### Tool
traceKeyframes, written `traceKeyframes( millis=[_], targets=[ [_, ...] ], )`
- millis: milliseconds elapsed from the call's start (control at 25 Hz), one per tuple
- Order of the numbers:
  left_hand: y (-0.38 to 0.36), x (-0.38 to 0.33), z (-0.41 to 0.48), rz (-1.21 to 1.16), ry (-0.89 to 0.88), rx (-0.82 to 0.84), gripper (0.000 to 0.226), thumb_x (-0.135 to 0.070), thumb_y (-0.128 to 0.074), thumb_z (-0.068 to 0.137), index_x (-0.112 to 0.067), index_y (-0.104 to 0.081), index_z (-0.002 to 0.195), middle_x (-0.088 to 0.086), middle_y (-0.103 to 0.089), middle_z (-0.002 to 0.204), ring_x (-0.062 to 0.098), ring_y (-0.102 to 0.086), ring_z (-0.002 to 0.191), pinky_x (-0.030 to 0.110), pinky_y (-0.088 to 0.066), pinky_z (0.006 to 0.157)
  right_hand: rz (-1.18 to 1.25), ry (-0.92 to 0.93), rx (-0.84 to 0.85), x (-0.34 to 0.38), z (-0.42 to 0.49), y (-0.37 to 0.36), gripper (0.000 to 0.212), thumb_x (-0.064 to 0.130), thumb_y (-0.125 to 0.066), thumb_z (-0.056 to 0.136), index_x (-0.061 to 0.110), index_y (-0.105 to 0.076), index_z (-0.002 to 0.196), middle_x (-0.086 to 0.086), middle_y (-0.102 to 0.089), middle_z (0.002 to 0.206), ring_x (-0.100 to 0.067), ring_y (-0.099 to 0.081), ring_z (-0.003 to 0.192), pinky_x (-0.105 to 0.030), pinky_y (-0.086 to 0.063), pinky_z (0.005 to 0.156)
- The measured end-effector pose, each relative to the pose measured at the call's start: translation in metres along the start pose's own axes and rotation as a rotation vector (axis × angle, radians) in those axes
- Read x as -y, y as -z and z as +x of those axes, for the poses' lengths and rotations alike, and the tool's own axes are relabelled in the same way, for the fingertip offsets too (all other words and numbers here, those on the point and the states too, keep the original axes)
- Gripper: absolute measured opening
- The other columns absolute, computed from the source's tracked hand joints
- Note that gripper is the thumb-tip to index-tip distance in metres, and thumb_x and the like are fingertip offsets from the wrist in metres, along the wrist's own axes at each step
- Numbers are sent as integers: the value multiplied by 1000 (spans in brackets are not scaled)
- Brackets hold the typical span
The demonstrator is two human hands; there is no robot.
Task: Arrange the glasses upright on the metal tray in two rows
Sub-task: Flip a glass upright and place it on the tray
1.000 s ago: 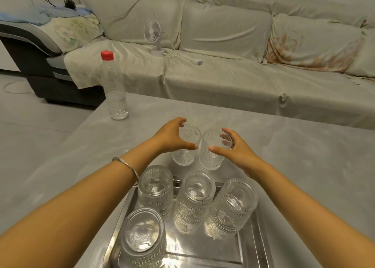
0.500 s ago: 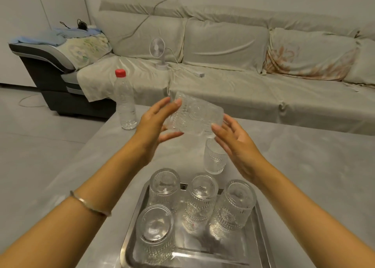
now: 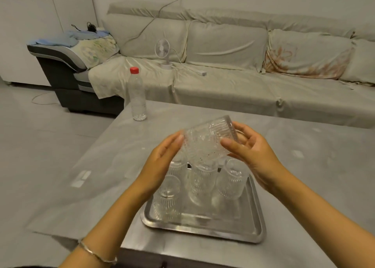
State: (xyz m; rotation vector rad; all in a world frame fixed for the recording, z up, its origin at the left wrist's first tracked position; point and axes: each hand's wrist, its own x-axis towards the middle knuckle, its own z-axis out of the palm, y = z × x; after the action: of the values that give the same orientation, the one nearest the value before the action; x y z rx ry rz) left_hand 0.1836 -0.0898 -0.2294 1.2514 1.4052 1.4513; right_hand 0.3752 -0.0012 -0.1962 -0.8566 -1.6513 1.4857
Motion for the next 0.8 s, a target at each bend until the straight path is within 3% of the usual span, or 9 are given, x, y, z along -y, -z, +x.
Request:
traceKeyframes(
  millis=[40, 120, 240, 400, 600, 800],
  targets=[
    [1, 7, -6, 56, -2, -25, 57, -56, -36, 85, -30, -47, 135, -20, -53, 132, -14, -49, 116, 9, -35, 102, -32, 1, -2, -2, -7, 2, 76, 34, -87, 57, 22, -55, 125, 1, -74, 110, -13, -72, 98, -21, -56, 76],
    [5, 28, -12, 221, 8, -58, 52, -57, -26, 92, -36, -43, 137, -20, -45, 139, -7, -39, 129, 21, -26, 111, -97, 4, -18, -7, -16, 3, 78, 39, -83, 50, 24, -57, 122, 4, -72, 111, -11, -71, 99, -21, -56, 79],
    [8, 56, -18, 516, 1, -11, 47, -50, -31, 95, -35, -39, 139, -14, -38, 148, 7, -23, 143, 29, -15, 116, -197, 11, -14, -17, -27, 2, 76, 43, -82, 46, 28, -59, 118, 8, -70, 112, -7, -68, 103, -24, -54, 88],
    [5, 70, -21, 755, -46, 49, 58, -52, -38, 90, -28, -34, 143, -7, -34, 153, 11, -17, 145, 35, -17, 117, -322, 3, 7, -35, -37, -2, 80, 44, -82, 48, 25, -57, 122, 10, -66, 115, -3, -64, 105, -22, -52, 89],
    [4, 72, -21, 846, -53, 51, 67, -60, -33, 86, -27, -34, 144, -9, -32, 154, 10, -15, 146, 36, -21, 116, -427, -15, 33, -66, -45, -12, 73, 36, -87, 57, 33, -51, 120, 26, -54, 112, 3, -55, 106, -5, -47, 80],
    [3, 72, -21, 839, -58, 34, 55, -46, -43, 93, -27, -34, 144, -9, -32, 154, 9, -14, 146, 34, -22, 113, -433, -17, 31, -87, -41, -19, 71, 32, -87, 60, 35, -48, 119, 29, -50, 113, -3, -52, 111, -10, -41, 88]
  ],
)
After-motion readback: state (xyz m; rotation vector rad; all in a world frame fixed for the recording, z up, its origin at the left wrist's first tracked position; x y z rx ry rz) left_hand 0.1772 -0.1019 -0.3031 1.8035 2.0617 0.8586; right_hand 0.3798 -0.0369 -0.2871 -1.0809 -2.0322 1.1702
